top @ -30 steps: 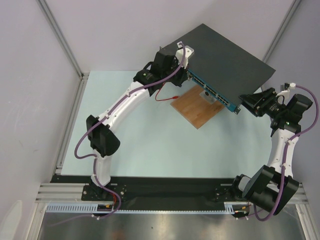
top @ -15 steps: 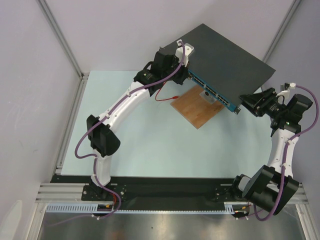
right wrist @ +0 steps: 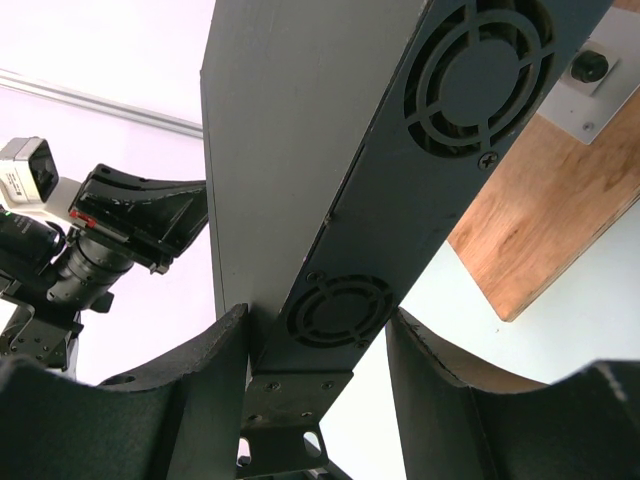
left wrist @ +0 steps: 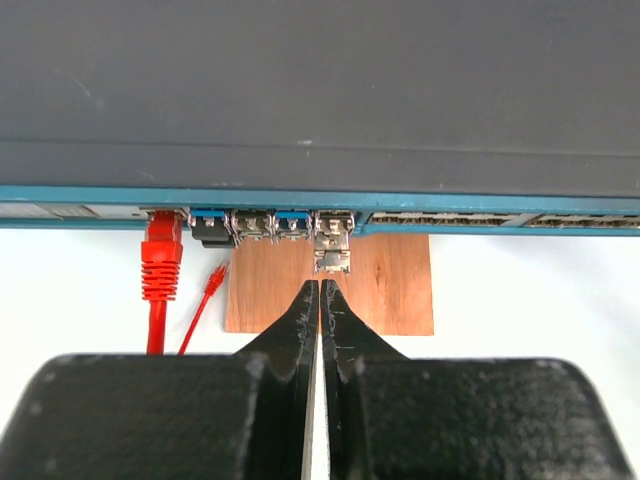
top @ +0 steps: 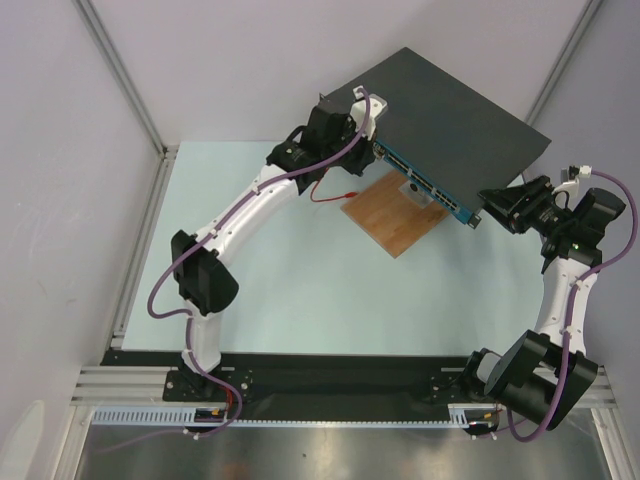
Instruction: Insert the plug into the switch port
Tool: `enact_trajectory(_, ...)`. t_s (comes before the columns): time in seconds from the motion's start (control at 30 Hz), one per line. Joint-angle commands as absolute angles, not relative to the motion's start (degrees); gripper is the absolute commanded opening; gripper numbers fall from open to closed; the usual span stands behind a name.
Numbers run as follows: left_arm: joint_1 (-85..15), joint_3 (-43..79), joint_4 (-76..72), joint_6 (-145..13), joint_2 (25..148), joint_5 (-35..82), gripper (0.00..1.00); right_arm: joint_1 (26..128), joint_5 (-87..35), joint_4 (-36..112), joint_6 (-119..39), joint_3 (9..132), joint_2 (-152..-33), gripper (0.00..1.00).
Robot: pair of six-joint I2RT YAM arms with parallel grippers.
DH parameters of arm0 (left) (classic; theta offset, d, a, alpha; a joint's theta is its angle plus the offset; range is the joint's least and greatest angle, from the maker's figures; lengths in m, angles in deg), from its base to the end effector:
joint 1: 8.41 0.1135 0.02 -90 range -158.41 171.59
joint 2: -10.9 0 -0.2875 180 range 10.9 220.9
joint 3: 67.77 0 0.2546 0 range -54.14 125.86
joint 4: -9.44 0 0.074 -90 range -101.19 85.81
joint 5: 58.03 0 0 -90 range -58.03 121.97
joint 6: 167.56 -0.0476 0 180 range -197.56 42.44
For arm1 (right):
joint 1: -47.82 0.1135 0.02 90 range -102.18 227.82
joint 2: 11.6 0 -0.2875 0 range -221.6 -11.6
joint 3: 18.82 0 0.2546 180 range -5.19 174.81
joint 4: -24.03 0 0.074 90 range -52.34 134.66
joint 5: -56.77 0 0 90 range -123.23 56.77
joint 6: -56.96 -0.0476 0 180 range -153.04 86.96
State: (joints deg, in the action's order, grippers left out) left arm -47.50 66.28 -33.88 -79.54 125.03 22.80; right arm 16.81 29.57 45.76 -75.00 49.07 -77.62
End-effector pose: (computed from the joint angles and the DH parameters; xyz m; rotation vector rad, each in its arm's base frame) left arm 0.3739 -0.3136 0.4146 0.8070 1.8516 -0.5750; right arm 0.2341 -0.0913 0.3520 0.4324 1.8309 1.1665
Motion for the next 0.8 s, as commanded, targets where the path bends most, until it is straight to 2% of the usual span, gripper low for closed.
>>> enact_trajectory(0.0, -47.3, 66.1, -33.9, -80.1, 122.3, 22.3, 0.05, 17.2, 29.0, 43.4, -68.6, 50.5, -78.0, 0.0)
enact_trajectory(0.77, -47.6, 71.4, -30.6, -77.9, 128.1, 21.2, 0.05, 17.1, 28.8, 44.0, -67.9, 50.5, -78.2, 0.0)
